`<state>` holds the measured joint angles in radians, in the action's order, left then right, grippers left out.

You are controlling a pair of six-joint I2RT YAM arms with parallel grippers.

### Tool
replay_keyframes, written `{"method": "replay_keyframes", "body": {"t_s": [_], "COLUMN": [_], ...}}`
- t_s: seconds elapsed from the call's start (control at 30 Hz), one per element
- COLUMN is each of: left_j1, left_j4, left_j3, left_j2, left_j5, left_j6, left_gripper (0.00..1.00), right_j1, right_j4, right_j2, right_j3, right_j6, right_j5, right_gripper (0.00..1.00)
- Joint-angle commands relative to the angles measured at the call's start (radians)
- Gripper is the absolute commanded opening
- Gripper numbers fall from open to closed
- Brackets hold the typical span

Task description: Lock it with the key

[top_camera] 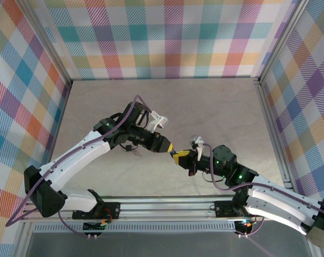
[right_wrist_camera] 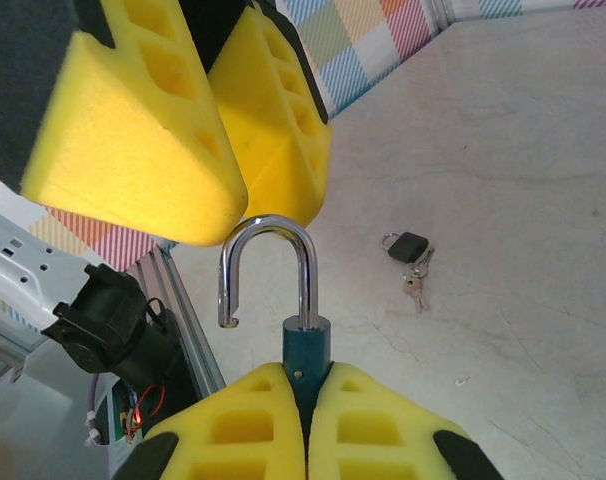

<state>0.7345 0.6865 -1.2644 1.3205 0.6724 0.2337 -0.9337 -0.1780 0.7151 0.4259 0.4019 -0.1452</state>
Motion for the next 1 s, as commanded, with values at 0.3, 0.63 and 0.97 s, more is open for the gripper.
{"method": "replay_keyframes", "body": {"t_s": [0.3, 0.63, 0.97], "left_j1": [-0.003, -0.004, -0.004], "left_j4": [0.09, 0.02, -0.015], "left_j3": [0.021, 0.032, 0.125], "left_j2": [-0.076, -0.119, -0.202], "left_j5": [-0.087, -0.051, 0.085], "left_j6": [-0.099, -0.07, -0.111], "left_gripper": [0.31, 0.44, 0.46], "right_j1": [0.009, 0.009, 0.012], "right_j4": [-0.003, -0.02, -0.03], "right_j2": [-0.022, -0.022, -0.019], "right_j3": [0.014, 0.011, 0.032], "right_j6": [-0.023, -0.026, -0.037], "right_j5": [-0.045, -0.11, -0.23], "right_gripper": [0.0, 0.0, 0.0]}}
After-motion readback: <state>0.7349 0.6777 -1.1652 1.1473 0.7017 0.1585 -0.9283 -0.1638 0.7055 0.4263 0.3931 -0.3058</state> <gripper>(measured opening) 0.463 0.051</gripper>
